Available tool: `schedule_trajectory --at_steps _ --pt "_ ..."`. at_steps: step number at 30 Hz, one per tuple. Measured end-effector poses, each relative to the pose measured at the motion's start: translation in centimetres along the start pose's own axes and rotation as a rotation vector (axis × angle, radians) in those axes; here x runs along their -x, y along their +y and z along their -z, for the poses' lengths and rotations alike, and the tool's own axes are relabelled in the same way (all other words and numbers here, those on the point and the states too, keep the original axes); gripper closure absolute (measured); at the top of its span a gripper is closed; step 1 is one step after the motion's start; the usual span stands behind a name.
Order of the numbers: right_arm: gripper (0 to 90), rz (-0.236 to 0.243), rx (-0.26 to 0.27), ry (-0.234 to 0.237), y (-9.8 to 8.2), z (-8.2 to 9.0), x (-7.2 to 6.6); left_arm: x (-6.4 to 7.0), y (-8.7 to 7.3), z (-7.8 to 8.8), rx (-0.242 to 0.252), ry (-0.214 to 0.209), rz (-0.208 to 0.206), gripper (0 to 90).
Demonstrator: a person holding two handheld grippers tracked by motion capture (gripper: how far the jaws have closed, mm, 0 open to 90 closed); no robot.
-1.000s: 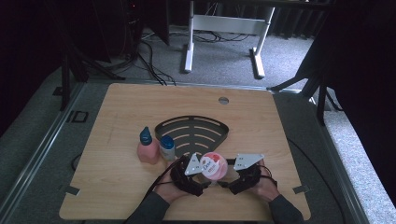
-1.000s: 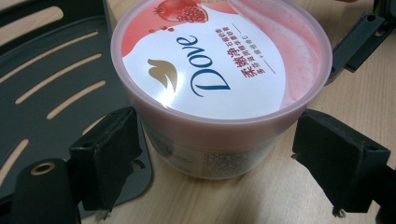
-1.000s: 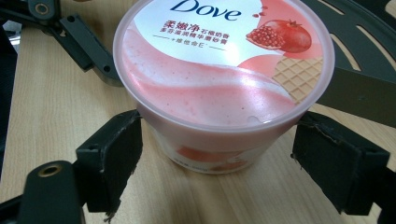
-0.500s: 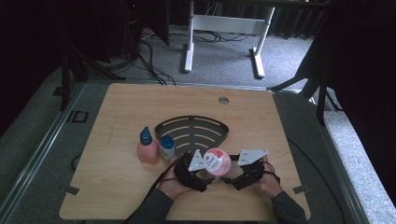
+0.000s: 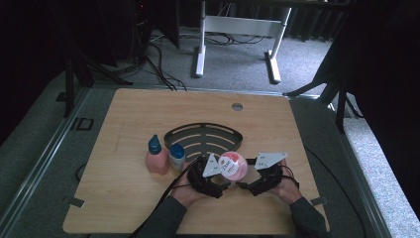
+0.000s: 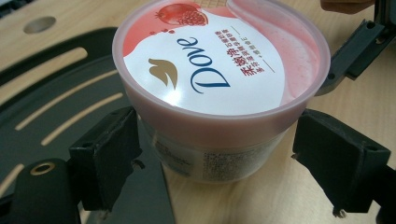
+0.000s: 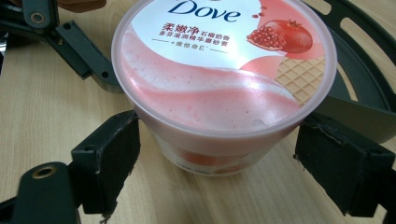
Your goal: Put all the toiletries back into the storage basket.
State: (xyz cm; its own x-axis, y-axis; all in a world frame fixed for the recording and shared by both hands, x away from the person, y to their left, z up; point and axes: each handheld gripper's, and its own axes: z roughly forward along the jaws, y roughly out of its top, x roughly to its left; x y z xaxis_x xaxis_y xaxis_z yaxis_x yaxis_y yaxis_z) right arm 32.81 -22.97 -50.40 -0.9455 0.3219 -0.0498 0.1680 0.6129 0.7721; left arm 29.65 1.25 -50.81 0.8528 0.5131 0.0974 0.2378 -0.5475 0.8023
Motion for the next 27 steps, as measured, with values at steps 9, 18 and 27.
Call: schedule_trajectory --at_steps 9,18,27 --pt "13.2 -0.007 0.003 -0.012 0.2 0.6 1.2 -0.6 1.1 -0.8 0.010 0.002 0.003 15.2" --pt "13.2 -0.007 0.013 -0.025 0.5 1.1 2.1 -1.4 2.3 -1.1 0.021 0.007 0.002 15.2" --pt "13.4 -0.009 0.017 -0.035 1.2 1.4 3.8 -2.4 3.2 -1.6 0.026 0.016 0.003 15.2"
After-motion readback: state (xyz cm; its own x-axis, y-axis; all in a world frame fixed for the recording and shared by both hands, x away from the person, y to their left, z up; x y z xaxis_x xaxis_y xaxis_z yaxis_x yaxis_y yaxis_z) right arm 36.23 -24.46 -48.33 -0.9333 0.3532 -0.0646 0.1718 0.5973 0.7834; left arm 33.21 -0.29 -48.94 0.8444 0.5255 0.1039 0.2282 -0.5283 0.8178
